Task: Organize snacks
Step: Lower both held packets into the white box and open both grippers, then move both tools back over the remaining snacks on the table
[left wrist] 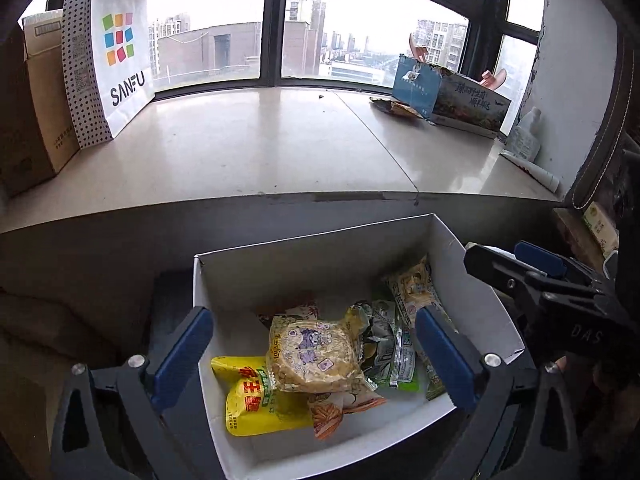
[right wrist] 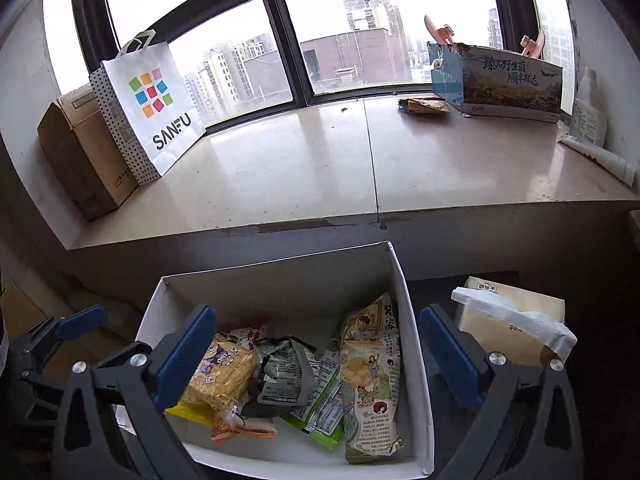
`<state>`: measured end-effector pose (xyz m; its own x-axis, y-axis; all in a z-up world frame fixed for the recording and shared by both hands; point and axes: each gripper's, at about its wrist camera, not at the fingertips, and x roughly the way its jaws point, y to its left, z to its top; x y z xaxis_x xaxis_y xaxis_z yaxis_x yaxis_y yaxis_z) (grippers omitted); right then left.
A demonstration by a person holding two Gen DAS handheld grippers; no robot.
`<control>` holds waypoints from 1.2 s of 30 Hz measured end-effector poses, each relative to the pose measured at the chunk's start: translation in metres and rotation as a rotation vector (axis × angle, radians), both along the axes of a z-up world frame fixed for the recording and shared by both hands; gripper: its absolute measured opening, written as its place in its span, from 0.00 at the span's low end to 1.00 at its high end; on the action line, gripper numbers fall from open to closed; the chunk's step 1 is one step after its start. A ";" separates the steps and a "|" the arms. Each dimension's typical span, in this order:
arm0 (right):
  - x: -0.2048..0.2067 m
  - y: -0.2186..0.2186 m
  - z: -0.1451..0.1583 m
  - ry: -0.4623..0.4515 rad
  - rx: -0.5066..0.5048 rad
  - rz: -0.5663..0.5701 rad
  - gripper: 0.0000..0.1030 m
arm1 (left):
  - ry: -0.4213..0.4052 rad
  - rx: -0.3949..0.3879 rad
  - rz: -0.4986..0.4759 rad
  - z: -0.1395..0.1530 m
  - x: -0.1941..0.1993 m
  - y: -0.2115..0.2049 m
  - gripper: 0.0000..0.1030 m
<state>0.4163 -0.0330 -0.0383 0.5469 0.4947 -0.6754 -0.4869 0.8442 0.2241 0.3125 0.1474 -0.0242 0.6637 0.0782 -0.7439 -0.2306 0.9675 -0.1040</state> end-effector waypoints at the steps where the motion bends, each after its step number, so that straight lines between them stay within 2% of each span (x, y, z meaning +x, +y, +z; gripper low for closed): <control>1: -0.001 -0.001 0.001 -0.011 -0.004 -0.005 1.00 | -0.005 0.001 -0.004 0.000 -0.003 0.000 1.00; 6: -0.014 -0.015 0.013 -0.027 0.068 -0.017 1.00 | -0.065 0.013 -0.034 0.014 -0.029 -0.009 1.00; 9: -0.030 -0.026 0.021 -0.055 0.115 0.002 1.00 | -0.144 0.014 -0.082 0.028 -0.057 -0.021 1.00; 13: -0.063 -0.043 0.016 -0.161 0.077 0.027 1.00 | -0.229 0.040 -0.158 0.042 -0.101 -0.042 1.00; 18: -0.105 -0.070 0.009 -0.179 0.046 0.017 1.00 | -0.325 0.133 -0.223 0.051 -0.156 -0.072 1.00; 21: -0.144 -0.094 0.016 -0.257 0.116 0.034 1.00 | -0.363 0.153 -0.243 0.049 -0.184 -0.085 1.00; 25: -0.189 -0.124 0.024 -0.253 0.170 0.092 1.00 | -0.375 0.091 -0.266 0.044 -0.216 -0.095 1.00; 28: -0.222 -0.143 0.021 -0.234 0.149 0.157 1.00 | -0.376 0.105 -0.250 0.033 -0.241 -0.107 1.00; 31: -0.256 -0.169 0.007 -0.276 0.119 0.107 1.00 | -0.361 0.092 -0.247 0.014 -0.263 -0.117 1.00; 36: -0.292 -0.206 -0.026 -0.236 0.081 0.024 1.00 | -0.332 0.008 -0.244 -0.008 -0.283 -0.125 1.00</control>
<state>0.1242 -0.2394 -0.0646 0.6723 0.5563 -0.4884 -0.5530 0.8160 0.1682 0.0298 0.0228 -0.0322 0.8673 -0.1060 -0.4864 0.0501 0.9907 -0.1266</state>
